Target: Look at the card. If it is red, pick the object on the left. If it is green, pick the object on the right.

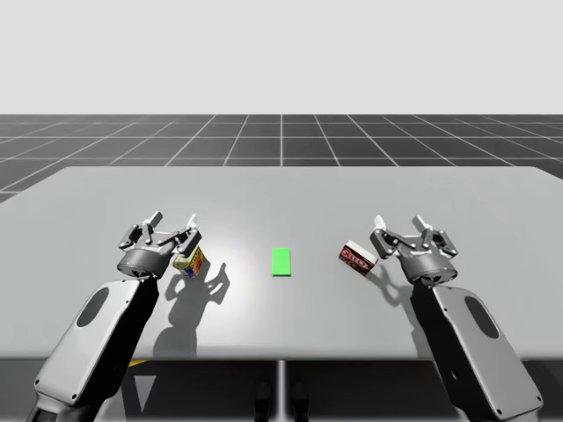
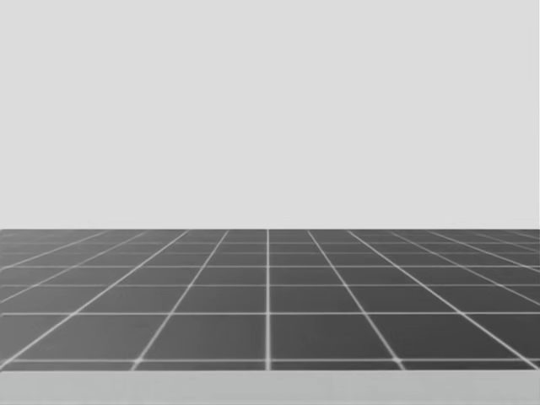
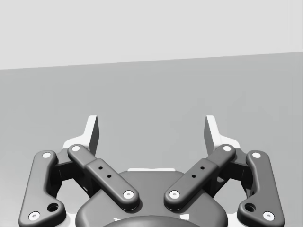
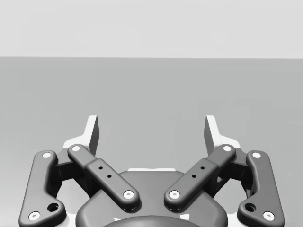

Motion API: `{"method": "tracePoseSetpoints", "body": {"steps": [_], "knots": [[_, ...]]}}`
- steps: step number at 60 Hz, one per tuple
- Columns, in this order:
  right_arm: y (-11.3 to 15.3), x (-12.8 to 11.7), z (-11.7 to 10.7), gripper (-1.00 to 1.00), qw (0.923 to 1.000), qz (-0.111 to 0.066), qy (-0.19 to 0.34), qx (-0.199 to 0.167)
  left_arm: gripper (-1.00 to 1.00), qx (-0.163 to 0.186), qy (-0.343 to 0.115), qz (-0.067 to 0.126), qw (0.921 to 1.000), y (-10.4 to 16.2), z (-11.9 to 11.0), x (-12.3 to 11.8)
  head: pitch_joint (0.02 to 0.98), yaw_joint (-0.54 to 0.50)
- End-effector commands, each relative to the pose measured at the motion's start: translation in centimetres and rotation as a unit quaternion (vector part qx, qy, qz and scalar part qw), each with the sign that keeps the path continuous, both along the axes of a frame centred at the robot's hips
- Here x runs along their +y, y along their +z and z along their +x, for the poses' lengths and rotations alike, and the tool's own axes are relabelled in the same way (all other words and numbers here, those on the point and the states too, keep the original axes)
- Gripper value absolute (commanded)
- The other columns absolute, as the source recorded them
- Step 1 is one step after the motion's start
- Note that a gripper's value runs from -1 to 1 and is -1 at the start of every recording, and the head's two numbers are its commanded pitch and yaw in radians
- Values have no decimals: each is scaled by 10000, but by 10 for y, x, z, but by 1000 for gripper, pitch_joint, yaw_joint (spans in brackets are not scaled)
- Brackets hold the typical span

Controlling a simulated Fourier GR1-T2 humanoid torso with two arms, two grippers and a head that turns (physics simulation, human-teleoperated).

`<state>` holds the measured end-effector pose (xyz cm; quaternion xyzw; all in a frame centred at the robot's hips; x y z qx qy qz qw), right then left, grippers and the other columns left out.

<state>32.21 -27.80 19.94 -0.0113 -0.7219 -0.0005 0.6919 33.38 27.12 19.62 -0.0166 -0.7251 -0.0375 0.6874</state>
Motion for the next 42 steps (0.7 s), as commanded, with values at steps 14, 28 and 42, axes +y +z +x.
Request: {"method": "tracePoseSetpoints", "body": {"steps": [14,28,42], "knots": [[-1,3,0,-1000,9999,-20,-96,24,-1000,-73,5,-10,10000,1,0,2,151,-5],[-1,4,1,-1000,9999,-95,-116,8,-1000,-159,19,-16,9999,4,-1,6,381,-5],[0,3,1,-1000,9997,-182,-164,-5,-1000,-178,1,-9,9998,5,0,7,596,6]]}}
